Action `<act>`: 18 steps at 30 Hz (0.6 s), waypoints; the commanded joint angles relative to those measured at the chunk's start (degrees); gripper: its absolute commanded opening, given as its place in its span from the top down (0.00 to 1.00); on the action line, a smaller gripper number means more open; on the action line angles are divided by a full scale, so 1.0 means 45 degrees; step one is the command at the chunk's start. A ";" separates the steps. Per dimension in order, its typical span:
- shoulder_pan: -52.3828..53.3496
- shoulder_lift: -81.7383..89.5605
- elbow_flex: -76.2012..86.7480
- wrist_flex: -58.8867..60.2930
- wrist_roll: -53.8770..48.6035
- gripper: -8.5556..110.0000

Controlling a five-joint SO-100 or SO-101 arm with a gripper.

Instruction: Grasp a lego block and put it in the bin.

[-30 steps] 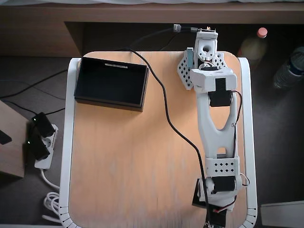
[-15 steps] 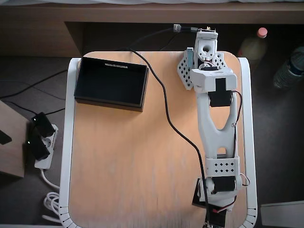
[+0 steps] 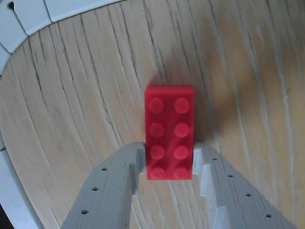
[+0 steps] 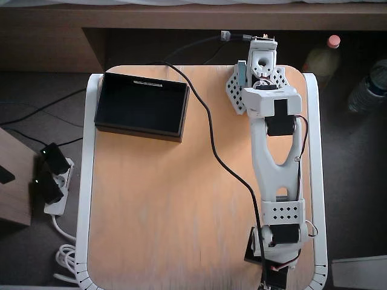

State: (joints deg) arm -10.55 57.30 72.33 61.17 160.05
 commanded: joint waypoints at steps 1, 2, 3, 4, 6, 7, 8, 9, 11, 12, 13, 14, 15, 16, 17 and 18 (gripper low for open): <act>-0.0039 0.0508 -0.1719 -0.0332 -0.0117 0.93; -0.0020 0.0625 -0.1719 -0.0312 -0.0117 0.93; 0.0020 0.0781 -0.1719 -0.0254 -0.0117 0.93; 0.0078 0.0977 -0.1719 -0.0195 -0.0117 0.93; 0.0176 0.1465 -0.1719 -0.0059 -0.0117 0.93; 0.0234 0.1738 -0.1719 0.0098 -0.0059 0.93; 0.0293 0.2051 -0.1719 0.0234 -0.0020 0.93; 0.0332 0.2363 -0.1719 0.0430 0.0020 0.93; 0.0410 0.3066 -0.1719 0.0879 0.0137 0.93; 0.0449 0.3438 -0.1719 0.1113 0.0137 0.93; 0.0488 0.3809 -0.1719 0.1387 0.0176 0.93; 0.0527 0.4180 -0.1719 0.1699 0.0215 0.93; 0.0566 0.4570 -0.1719 0.1973 0.0234 0.93; 0.0605 0.4922 -0.1719 0.2246 0.0234 0.93; 0.0664 0.5273 -0.1719 0.2539 0.0254 0.93; 0.0742 0.5645 -0.1719 0.2812 0.0254 0.93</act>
State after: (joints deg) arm -8.35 67.94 72.33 69.08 160.66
